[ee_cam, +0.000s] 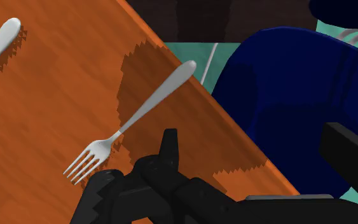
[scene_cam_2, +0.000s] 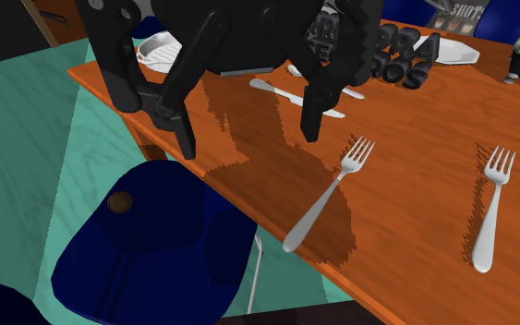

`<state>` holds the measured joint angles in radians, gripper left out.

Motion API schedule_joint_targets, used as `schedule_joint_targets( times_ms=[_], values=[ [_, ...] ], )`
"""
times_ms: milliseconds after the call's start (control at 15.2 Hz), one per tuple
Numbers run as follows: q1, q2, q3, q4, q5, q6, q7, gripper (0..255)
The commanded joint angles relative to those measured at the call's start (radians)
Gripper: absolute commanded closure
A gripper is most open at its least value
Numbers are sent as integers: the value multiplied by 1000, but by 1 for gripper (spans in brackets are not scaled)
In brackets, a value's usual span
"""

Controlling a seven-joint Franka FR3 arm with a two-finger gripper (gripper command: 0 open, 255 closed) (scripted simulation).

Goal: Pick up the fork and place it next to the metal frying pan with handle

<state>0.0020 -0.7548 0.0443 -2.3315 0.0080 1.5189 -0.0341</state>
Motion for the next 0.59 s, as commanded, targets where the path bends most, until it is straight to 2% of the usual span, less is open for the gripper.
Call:
schedule_joint_targets(
  times_ms=[0, 528],
  values=[
    [0, 0, 0, 0, 0, 0, 0, 0],
    [-163, 124, -25, -71, -15, 260, 265, 0]
  ],
)
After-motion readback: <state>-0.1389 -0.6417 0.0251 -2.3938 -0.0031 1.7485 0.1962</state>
